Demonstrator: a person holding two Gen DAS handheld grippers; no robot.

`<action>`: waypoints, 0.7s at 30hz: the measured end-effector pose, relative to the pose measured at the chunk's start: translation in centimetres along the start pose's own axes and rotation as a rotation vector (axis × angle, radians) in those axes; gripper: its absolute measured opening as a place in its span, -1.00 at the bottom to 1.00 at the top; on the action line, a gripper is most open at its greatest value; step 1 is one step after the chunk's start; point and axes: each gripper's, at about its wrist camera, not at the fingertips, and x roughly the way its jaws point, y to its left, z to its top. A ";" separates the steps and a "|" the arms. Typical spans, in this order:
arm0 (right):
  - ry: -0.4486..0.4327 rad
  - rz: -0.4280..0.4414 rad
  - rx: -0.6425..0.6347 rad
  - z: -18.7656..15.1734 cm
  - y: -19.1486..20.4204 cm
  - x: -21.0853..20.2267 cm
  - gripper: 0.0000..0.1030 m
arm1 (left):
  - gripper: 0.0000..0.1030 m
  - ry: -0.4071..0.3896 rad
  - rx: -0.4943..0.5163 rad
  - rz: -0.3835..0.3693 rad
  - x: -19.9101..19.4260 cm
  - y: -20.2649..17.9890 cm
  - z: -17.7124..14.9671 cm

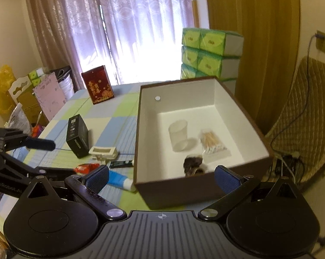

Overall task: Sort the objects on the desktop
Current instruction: 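Withdraw both tools from the box toward the remaining table items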

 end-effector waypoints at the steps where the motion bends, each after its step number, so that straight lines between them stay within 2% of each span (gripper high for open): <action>1: 0.002 -0.009 0.007 -0.3 0.3 0.0 0.96 | 0.71 0.009 -0.009 -0.001 -0.2 0.3 -0.5; 7: 0.061 -0.024 0.043 -2.8 2.2 0.9 0.96 | 0.71 0.059 -0.066 -0.014 -0.3 1.8 -3.2; 12: 0.117 -0.020 0.058 -4.2 3.9 1.9 0.96 | 0.71 0.097 -0.062 -0.013 -0.5 2.5 -5.0; 21: 0.188 -0.036 0.085 -5.6 6.2 3.9 0.96 | 0.71 0.122 -0.066 0.021 -1.2 5.3 -7.0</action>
